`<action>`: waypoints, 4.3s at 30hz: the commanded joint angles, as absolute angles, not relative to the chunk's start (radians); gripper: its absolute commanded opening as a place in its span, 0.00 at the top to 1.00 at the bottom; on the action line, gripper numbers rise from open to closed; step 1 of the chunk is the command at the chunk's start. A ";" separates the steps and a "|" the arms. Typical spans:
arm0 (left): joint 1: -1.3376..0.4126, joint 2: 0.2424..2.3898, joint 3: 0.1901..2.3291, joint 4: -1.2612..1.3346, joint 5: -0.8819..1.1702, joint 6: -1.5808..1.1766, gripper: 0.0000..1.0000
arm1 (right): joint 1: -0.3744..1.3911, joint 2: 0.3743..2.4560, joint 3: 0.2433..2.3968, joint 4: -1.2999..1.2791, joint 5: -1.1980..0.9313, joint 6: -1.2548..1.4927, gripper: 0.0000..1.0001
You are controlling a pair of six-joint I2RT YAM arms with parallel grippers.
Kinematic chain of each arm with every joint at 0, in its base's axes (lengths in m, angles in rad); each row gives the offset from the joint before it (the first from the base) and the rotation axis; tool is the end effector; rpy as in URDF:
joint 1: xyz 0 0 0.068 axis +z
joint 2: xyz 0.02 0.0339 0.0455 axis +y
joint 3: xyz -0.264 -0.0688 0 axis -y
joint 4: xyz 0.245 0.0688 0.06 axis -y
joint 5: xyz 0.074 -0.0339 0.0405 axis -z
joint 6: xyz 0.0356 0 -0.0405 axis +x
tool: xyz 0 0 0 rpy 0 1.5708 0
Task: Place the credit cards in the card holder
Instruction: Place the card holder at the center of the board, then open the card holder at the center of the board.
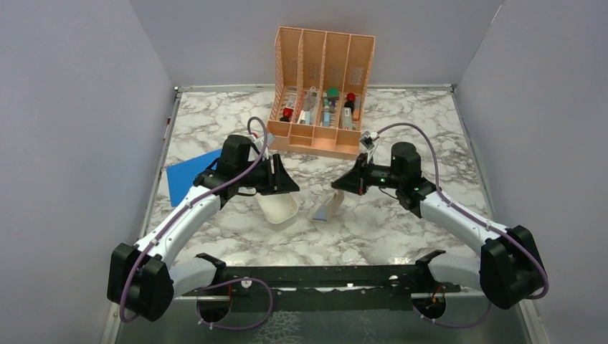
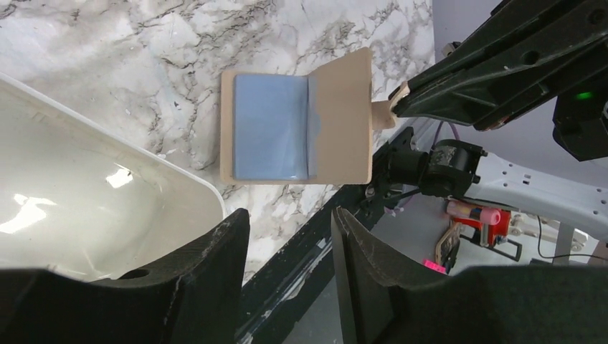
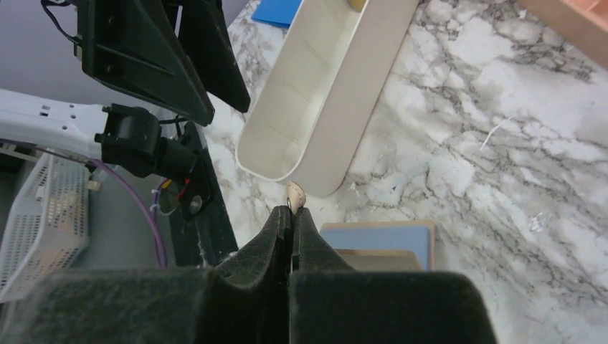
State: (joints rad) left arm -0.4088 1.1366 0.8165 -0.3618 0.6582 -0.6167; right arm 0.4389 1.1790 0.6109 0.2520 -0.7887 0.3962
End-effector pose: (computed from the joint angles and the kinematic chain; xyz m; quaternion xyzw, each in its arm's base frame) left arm 0.2113 -0.1153 0.2685 0.0496 0.8642 -0.4539 0.2114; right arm 0.2175 0.1300 0.2454 -0.2414 0.7425 0.5041 0.3692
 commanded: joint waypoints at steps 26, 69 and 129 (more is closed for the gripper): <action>-0.451 1.215 0.834 -0.310 0.530 -0.511 0.55 | 0.456 0.971 0.705 -0.495 -0.089 0.788 0.41; -0.460 1.148 0.890 -0.396 0.425 -0.448 0.61 | 0.820 1.275 0.639 -0.089 0.303 0.790 0.88; -0.816 1.605 0.971 -0.249 0.261 -0.550 0.63 | 0.536 1.177 0.431 -0.123 0.106 0.681 0.60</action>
